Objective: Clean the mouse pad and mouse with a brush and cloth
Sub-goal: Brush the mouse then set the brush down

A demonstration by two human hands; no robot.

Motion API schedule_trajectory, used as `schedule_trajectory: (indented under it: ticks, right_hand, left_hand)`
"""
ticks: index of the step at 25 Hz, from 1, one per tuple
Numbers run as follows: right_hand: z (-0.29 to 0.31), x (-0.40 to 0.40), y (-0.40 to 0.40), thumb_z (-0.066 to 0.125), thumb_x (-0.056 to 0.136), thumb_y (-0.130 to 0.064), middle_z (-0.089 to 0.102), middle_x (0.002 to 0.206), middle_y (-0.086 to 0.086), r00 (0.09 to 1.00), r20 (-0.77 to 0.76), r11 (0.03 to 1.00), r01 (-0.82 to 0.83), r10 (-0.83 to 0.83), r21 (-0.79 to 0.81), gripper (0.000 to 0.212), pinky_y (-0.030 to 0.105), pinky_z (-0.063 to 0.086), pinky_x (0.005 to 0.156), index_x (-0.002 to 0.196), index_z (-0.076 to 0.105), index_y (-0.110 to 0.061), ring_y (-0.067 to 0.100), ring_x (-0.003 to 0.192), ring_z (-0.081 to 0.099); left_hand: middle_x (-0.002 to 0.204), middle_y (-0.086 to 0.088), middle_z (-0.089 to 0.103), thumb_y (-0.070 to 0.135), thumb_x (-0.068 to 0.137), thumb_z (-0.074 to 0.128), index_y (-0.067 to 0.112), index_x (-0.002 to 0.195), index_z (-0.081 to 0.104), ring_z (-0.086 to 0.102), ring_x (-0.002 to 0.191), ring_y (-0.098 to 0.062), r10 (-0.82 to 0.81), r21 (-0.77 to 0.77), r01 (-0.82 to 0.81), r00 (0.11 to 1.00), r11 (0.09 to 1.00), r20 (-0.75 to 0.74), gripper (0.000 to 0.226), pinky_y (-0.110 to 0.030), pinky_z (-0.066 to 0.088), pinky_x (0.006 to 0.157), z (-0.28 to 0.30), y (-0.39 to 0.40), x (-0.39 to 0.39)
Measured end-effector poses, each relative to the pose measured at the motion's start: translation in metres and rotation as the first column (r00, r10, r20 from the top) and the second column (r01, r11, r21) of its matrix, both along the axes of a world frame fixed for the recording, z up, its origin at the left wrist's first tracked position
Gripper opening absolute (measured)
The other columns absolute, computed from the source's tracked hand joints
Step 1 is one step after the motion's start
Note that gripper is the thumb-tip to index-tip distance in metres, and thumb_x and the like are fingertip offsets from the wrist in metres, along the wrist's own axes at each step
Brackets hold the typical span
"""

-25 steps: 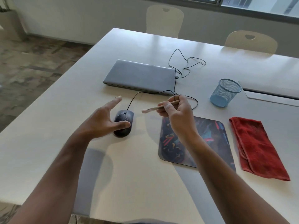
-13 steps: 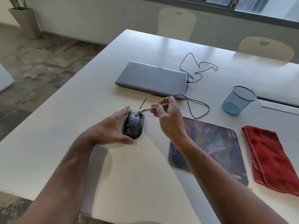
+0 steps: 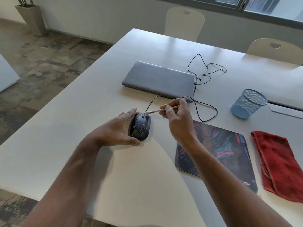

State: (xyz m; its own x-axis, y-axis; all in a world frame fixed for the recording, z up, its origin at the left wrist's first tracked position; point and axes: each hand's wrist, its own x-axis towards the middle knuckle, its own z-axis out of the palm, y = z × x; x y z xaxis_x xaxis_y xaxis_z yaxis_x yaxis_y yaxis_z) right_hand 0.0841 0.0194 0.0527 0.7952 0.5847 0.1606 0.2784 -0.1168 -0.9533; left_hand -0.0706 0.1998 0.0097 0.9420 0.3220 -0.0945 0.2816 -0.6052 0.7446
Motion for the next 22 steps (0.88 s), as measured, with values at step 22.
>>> schedule_trajectory:
  ticks: [22]
  right_hand:
    - [-0.011, -0.023, -0.034, 0.052, 0.100, -0.021, 0.078, 0.104, -0.002, 0.983, 0.083, 0.983, -0.167, 0.161, 0.071, 0.014, 0.041, 0.061, 0.090, 0.098, 0.051, -0.035, 0.018, 0.096, 0.077]
  left_hand:
    - [0.160, 0.019, 0.026, 0.055, 0.058, 0.087, 0.028, 0.159, 0.017, 0.015, 0.151, -0.008, 0.007, 0.033, -0.007, 1.000, 0.999, -0.017, 0.126, -0.039, 0.018, 0.123, -0.001, -0.001, 0.000]
